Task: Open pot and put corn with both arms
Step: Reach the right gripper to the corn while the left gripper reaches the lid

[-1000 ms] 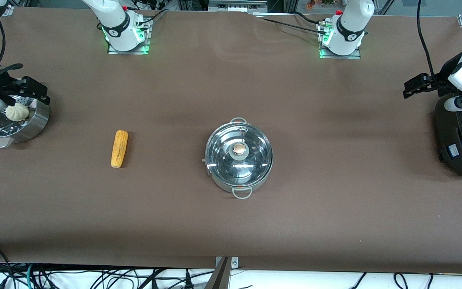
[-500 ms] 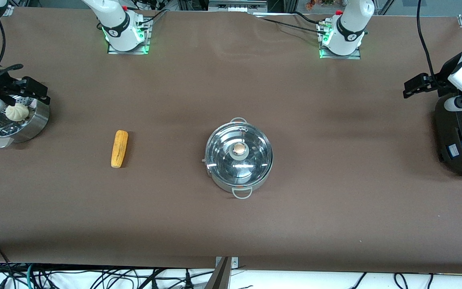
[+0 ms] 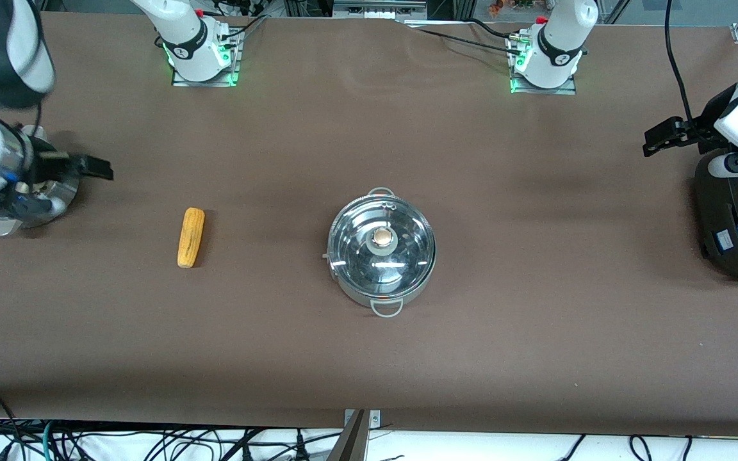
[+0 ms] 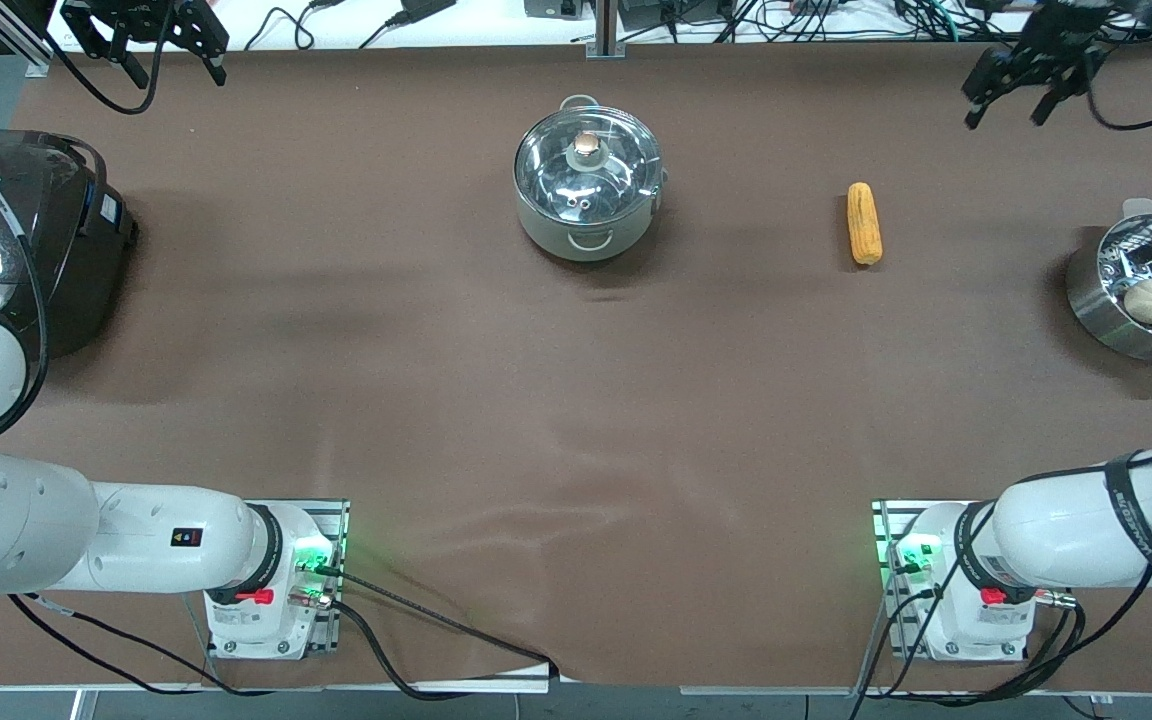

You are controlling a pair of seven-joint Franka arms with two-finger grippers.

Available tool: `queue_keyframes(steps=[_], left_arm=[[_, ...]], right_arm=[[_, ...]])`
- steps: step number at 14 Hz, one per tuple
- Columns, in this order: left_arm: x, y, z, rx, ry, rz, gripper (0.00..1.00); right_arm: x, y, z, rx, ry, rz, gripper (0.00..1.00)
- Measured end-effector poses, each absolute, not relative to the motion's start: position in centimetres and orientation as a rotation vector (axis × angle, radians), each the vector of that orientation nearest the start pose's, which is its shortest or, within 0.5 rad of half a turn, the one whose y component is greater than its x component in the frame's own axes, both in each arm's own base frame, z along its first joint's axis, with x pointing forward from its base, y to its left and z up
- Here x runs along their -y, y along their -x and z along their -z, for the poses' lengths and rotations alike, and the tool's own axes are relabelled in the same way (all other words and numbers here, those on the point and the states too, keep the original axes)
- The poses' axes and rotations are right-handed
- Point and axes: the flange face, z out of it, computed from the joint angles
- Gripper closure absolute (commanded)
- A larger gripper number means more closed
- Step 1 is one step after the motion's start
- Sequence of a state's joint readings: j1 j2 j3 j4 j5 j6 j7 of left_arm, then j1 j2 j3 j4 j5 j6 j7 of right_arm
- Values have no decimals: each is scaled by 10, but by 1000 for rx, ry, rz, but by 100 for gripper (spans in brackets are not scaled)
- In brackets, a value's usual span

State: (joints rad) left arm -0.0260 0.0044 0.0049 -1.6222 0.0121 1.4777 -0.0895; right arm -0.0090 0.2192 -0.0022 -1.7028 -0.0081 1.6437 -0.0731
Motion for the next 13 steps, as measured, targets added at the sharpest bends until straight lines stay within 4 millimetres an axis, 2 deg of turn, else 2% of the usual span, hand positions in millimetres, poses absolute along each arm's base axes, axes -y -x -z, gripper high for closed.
queue_keyframes(steps=[2,3,5,6,7,8,9,11,13], left_arm=[[26,-547,-582,152,3100,-249,0],[38,-551,-575,171,3095,-256,0],[65,-562,-557,209,3091,-244,0],[78,-567,-550,225,3093,-232,0],[94,-570,-546,246,3100,-217,0],[114,-573,-542,281,3118,-195,0],[139,-576,-539,321,3133,-173,0],[201,-578,-530,386,3142,-160,0],[265,-579,-515,452,3135,-175,0]], right_arm=[[-12,-613,-375,53,3108,-489,0],[-34,-620,-347,-30,3125,-490,0],[-100,-626,-298,-206,3167,-463,0],[-132,-624,-280,-253,3191,-440,0],[-151,-621,-266,-255,3237,-420,0],[-155,-621,-255,-216,3315,-397,0],[-148,-622,-249,-178,3388,-377,0],[-127,-628,-248,-169,3447,-355,0],[-118,-628,-242,-180,3450,-371,0]])
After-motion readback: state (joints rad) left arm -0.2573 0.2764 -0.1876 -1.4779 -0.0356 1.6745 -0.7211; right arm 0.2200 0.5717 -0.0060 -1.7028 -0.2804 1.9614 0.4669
